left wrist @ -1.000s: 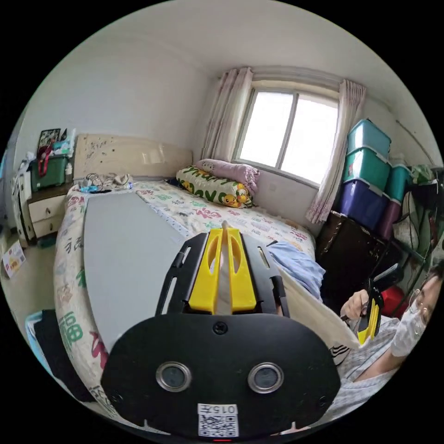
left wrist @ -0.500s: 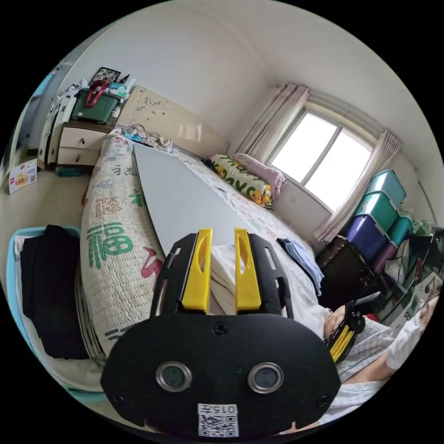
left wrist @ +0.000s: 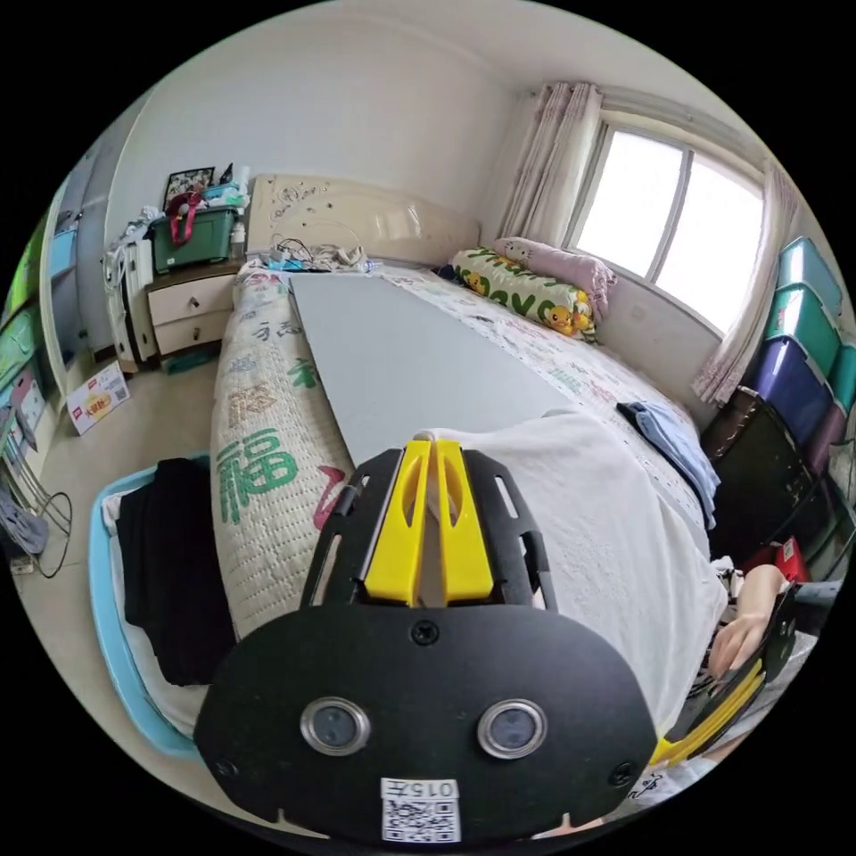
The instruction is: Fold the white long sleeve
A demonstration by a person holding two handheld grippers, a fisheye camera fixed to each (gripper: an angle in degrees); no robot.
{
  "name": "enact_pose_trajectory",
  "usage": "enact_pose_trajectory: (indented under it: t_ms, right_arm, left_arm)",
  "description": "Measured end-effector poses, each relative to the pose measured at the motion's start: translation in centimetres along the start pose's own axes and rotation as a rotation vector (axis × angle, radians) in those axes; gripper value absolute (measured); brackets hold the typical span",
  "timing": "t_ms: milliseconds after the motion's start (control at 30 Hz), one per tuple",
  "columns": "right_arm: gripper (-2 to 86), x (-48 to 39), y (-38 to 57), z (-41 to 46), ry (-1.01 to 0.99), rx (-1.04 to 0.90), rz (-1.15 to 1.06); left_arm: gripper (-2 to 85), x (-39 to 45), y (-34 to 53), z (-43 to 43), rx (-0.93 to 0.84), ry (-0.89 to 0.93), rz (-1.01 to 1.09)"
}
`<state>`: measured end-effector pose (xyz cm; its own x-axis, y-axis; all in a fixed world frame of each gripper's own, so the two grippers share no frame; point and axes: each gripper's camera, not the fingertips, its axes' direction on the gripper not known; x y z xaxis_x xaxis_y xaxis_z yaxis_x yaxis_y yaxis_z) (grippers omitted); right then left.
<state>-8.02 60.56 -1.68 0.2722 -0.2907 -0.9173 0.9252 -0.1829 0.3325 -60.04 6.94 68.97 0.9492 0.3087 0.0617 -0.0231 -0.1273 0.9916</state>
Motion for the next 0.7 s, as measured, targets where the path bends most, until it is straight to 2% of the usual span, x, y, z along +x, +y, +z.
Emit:
enact_pose_trajectory:
  t_ms: [233, 367, 467, 533, 600, 700]
  right_arm:
    - [2.0, 2.5, -1.8, -1.4, -0.116, -0.022, 0.126]
    - [5.3, 1.7, -2.5, -3.7, -0.101, -0.051, 0.058]
    - [6.4, 0.9, -3.2, -5.5, -0.285, -0.070, -0.010]
    - [6.6, 1.1, -3.8, -6.8, -0.338, -0.045, 0.000]
    - [6.7, 2.2, -4.3, -8.4, -0.308, -0.008, 0.028]
    - [6.7, 5.5, -4.7, -10.9, -0.068, 0.056, 0.117]
  left_arm:
    - [0.7, 3.1, 0.3, 4.0, -0.167, -0.108, 0.072]
    - [1.1, 2.5, 0.8, 3.9, -0.159, -0.092, 0.059]
    - [1.9, 0.9, 1.1, 3.7, -0.142, -0.051, 0.029]
    - [2.7, -0.2, 1.4, 3.0, -0.114, -0.015, 0.015]
    - [3.9, -2.2, 1.9, 1.7, -0.067, 0.051, -0.028]
    - [8.1, -7.9, 3.7, -0.7, 0.018, 0.161, -0.180]
